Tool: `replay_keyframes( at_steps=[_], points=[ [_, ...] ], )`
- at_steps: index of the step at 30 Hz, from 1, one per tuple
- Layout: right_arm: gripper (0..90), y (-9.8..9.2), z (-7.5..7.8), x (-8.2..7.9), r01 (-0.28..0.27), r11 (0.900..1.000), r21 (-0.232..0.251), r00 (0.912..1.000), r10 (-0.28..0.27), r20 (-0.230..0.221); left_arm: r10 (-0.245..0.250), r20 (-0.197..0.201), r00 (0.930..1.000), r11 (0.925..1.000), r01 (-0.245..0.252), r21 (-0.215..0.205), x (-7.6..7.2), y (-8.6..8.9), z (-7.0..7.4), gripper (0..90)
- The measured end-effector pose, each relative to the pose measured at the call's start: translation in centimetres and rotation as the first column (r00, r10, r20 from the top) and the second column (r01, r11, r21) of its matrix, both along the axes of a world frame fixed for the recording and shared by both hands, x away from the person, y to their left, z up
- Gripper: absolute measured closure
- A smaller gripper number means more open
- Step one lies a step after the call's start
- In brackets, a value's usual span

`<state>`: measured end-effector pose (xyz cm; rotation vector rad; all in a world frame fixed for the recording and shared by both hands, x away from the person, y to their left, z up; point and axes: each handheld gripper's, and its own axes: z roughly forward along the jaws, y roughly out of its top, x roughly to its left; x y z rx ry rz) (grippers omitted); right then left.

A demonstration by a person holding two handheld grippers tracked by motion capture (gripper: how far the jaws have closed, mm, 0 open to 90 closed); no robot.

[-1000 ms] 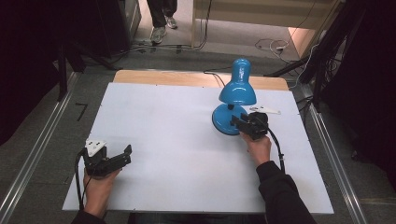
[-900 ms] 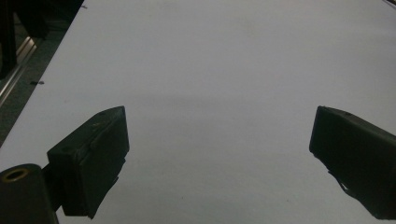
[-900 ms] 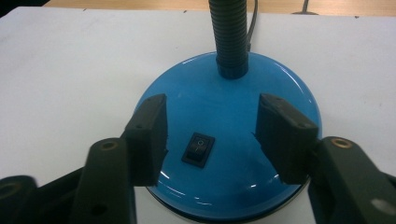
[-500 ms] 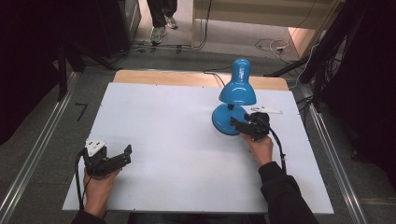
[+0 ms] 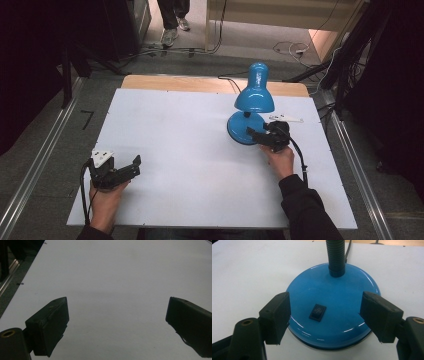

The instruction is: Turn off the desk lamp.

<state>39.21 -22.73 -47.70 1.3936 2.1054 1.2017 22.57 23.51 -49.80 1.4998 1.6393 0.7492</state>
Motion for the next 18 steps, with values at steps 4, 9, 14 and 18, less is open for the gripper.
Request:
replay_keyframes(
  at_steps=[4, 9, 14, 18],
  points=[
    [23.3, -0.2, 0.1, -0.1, 0.005, 1.000, -0.002, 1.0000, -0.005, -0.005, 0.000, 0.002, 1.0000, 1.0000, 0.000, 0.000, 0.0, 0.0, 0.0, 5.1],
    [22.9, -0.5, 0.2, -0.3, 0.001, 1.000, 0.001, 1.0000, -0.001, -0.008, -0.001, -0.001, 1.0000, 1.0000, 0.001, 0.000, 0.0, 0.0, 0.0, 5.1],
    [22.4, -0.8, 0.3, -0.7, -0.011, 1.000, -0.003, 0.9999, 0.011, -0.010, -0.002, -0.002, 1.0000, 1.0000, 0.002, 0.001, 0.0, 0.0, 0.0, 5.1],
    [22.3, -1.0, 0.3, -0.9, -0.012, 1.000, 0.001, 0.9999, 0.012, -0.008, -0.001, -0.001, 1.0000, 1.0000, 0.001, 0.003, 0.0, 0.0, 0.0, 5.1]
  ],
)
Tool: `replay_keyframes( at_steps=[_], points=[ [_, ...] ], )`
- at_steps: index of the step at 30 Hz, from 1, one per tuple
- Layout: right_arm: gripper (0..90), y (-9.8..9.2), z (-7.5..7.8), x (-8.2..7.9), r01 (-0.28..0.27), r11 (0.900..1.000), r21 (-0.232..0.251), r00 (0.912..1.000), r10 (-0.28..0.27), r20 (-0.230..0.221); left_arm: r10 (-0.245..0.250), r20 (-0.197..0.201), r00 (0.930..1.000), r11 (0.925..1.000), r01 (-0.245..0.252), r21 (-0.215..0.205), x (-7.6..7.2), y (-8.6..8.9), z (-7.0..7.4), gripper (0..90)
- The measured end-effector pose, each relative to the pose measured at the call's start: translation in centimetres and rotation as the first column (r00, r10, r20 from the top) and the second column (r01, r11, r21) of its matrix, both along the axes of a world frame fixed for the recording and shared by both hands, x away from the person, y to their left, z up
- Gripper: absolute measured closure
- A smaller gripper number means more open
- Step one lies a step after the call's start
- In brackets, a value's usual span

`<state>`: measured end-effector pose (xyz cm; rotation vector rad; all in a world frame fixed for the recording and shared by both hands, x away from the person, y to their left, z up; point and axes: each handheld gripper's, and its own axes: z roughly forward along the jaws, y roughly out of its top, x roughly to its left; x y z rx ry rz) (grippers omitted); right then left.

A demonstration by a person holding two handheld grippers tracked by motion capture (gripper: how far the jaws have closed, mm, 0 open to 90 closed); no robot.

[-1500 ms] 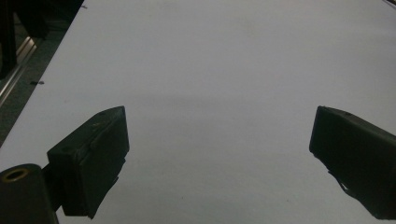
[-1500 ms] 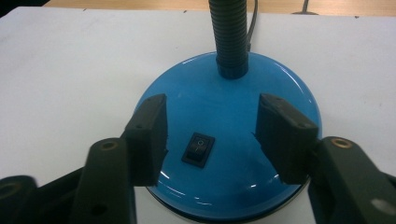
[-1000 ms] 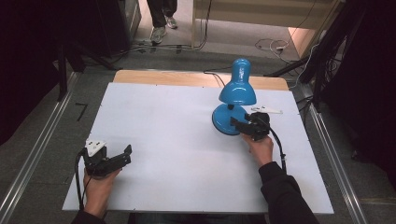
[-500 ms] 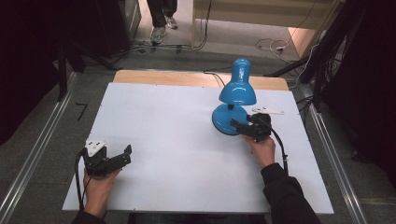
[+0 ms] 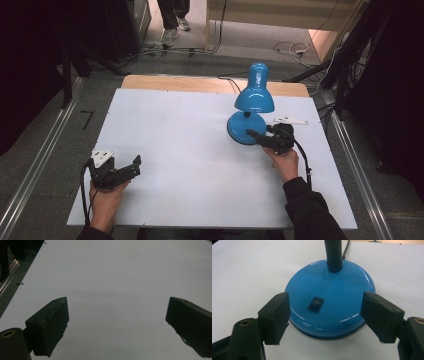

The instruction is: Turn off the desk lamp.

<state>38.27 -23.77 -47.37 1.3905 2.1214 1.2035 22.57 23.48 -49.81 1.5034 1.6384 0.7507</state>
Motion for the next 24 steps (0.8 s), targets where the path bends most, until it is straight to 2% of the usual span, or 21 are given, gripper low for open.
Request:
replay_keyframes(
  at_steps=[24],
  points=[
    [20.5, -0.8, 0.7, -1.6, -0.019, 1.000, -0.018, 0.9993, 0.019, 0.031, 0.000, 0.001, 1.0000, 1.0000, 0.000, 0.001, 0.0, 0.0, 0.0, 5.1]
  ],
)
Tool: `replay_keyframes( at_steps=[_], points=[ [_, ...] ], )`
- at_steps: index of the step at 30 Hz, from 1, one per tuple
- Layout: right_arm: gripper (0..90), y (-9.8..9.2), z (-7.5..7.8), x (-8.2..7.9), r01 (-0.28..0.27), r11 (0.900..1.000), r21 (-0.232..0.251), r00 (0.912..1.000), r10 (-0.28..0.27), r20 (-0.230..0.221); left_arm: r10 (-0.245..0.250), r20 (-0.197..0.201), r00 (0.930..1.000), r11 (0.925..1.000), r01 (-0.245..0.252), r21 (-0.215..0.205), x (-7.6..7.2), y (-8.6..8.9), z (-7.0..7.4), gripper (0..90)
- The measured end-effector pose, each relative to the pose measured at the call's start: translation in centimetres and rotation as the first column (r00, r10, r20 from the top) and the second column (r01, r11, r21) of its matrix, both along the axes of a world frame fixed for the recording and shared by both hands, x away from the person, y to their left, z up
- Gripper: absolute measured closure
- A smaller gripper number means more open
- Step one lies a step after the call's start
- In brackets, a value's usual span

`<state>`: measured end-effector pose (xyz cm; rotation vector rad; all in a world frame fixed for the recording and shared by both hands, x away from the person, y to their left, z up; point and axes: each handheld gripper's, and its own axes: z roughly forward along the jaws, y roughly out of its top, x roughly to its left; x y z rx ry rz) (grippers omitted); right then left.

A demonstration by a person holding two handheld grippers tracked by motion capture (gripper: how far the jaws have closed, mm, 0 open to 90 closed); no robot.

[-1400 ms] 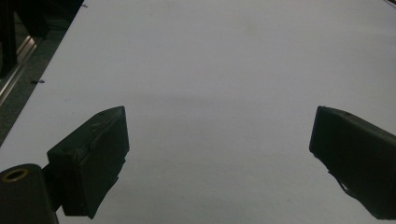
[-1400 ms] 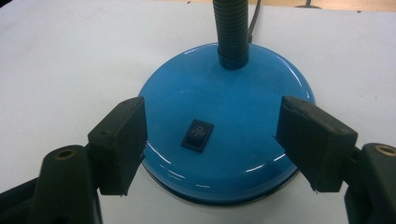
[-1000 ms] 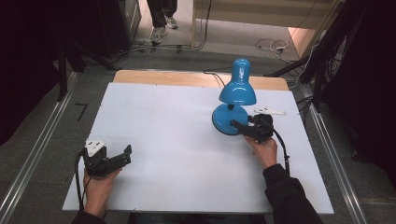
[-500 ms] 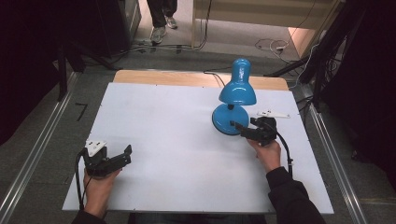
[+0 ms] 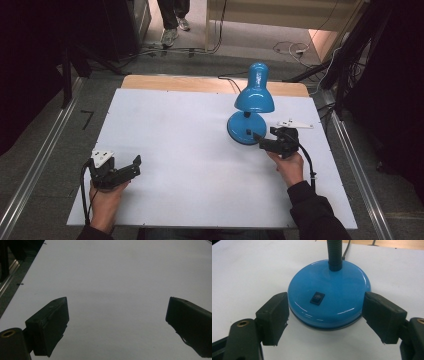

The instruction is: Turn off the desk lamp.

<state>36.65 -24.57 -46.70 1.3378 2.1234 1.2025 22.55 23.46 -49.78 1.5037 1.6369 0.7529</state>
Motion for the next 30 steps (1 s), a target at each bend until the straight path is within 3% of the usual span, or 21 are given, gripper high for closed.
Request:
replay_keyframes(
  at_steps=[30],
  points=[
    [19.5, -4.8, -0.6, -3.8, 0.025, 0.999, 0.021, 0.9997, -0.025, -0.001, 0.001, -0.005, 1.0000, 1.0000, -0.002, -0.002, 0.0, 0.0, -0.1, 5.1]
  ],
)
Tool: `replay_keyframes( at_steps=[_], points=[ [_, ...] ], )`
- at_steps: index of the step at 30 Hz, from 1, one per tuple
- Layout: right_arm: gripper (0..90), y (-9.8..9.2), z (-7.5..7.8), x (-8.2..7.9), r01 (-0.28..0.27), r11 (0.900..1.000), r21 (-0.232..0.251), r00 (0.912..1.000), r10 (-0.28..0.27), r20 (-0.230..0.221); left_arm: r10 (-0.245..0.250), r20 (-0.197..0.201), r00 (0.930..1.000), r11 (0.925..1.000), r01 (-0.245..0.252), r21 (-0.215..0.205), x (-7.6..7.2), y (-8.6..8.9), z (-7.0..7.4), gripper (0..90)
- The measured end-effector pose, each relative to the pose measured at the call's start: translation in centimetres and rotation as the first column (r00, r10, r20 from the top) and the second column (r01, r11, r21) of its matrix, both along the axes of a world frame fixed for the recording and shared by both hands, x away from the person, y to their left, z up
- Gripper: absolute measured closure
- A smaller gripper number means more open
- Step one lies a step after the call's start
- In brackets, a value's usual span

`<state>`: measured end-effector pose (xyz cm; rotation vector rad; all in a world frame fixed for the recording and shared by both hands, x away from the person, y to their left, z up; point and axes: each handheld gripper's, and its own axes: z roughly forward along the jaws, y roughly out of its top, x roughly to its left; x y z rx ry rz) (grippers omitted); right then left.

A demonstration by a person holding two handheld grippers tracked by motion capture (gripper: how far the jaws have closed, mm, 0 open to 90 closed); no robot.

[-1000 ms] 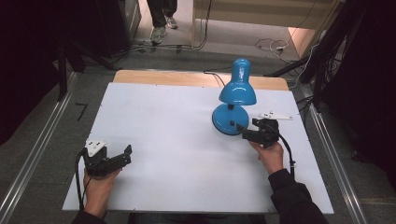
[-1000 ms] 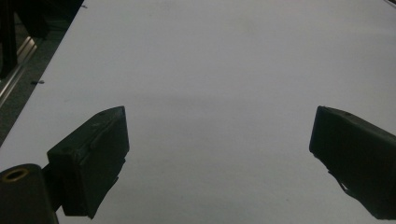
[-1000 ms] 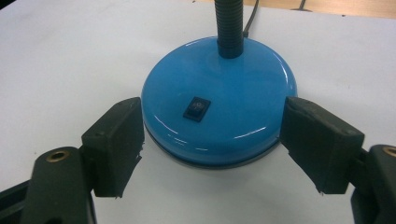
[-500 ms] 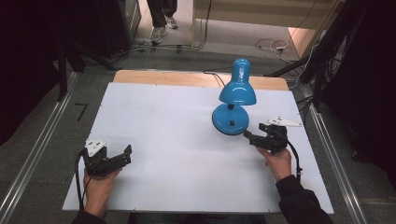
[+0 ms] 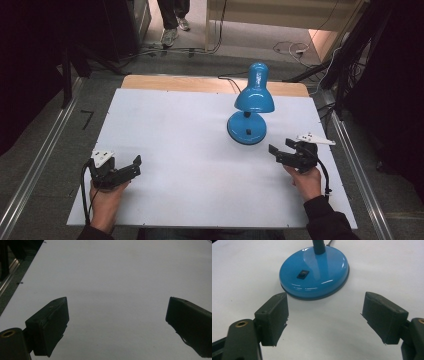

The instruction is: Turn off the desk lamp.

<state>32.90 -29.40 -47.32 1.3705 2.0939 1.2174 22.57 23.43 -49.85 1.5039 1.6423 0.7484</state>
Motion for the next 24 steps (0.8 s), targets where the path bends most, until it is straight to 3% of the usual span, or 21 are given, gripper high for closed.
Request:
replay_keyframes(
  at_steps=[24],
  points=[
    [19.4, -2.5, 0.0, -2.9, 0.021, 1.000, 0.005, 0.9997, -0.021, 0.010, 0.000, -0.002, 1.0000, 1.0000, 0.000, -0.002, 0.0, 0.0, 0.0, 5.1]
  ],
)
